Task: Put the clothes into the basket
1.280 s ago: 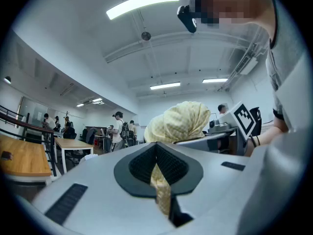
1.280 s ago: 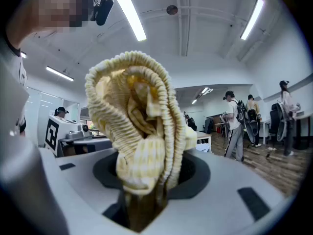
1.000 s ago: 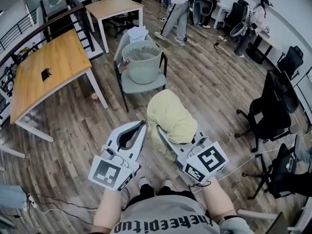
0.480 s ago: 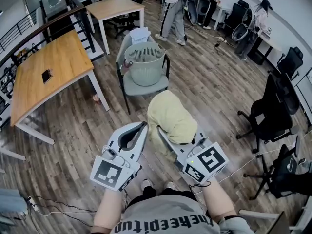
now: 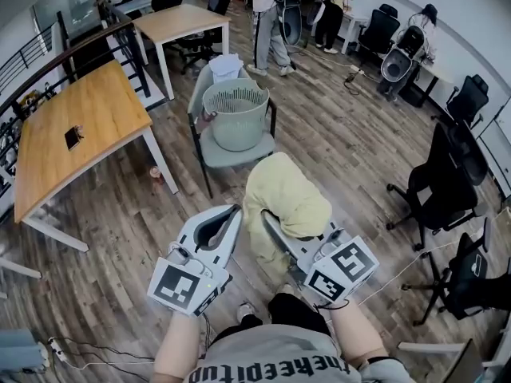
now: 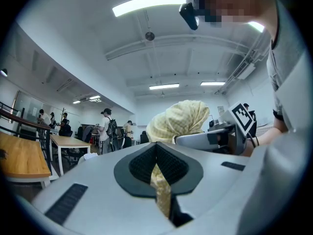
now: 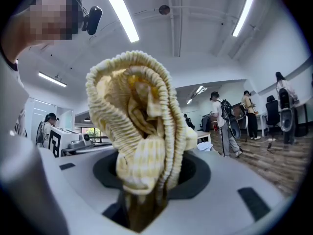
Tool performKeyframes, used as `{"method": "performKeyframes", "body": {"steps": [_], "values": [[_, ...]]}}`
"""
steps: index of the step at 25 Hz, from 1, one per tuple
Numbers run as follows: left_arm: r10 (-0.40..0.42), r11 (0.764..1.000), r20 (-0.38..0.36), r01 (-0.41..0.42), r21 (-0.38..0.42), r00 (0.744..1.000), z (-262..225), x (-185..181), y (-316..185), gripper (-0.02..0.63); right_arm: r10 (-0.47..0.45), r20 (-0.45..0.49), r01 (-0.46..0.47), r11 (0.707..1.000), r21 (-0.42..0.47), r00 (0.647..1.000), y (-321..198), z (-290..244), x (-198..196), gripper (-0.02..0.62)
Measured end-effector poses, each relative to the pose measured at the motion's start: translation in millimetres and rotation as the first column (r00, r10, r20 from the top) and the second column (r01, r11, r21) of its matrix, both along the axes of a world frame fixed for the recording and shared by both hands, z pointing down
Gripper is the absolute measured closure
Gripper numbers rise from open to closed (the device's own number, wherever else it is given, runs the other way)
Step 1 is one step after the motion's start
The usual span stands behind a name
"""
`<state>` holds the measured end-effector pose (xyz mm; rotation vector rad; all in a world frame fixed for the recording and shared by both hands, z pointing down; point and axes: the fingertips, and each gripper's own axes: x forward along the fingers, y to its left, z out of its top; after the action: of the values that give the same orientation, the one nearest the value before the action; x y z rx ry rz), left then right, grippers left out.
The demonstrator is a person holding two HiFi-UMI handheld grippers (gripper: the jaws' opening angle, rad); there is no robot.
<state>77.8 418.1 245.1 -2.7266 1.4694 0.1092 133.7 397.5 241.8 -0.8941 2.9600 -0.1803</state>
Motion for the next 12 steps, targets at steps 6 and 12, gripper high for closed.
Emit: {"method": "performKeyframes", "body": {"steps": [6,12], "values": [[-0.002,1.0,-0.014,0.002,-0.007,1.0,3.3,-2.8,-16.9,0.592,-0.008,-0.067,0.01,0.999,0.035,0.998,-14.0,7.8,-1.3,0.394],[-0.027,1.0,-0.019,0.027,-0.004,0.999,1.6,2.5,-57.5,0.592,-0.044,-0.054,0.046,0.998,0.032,0.998,-52.9,6.0,2.1,0.396]]}}
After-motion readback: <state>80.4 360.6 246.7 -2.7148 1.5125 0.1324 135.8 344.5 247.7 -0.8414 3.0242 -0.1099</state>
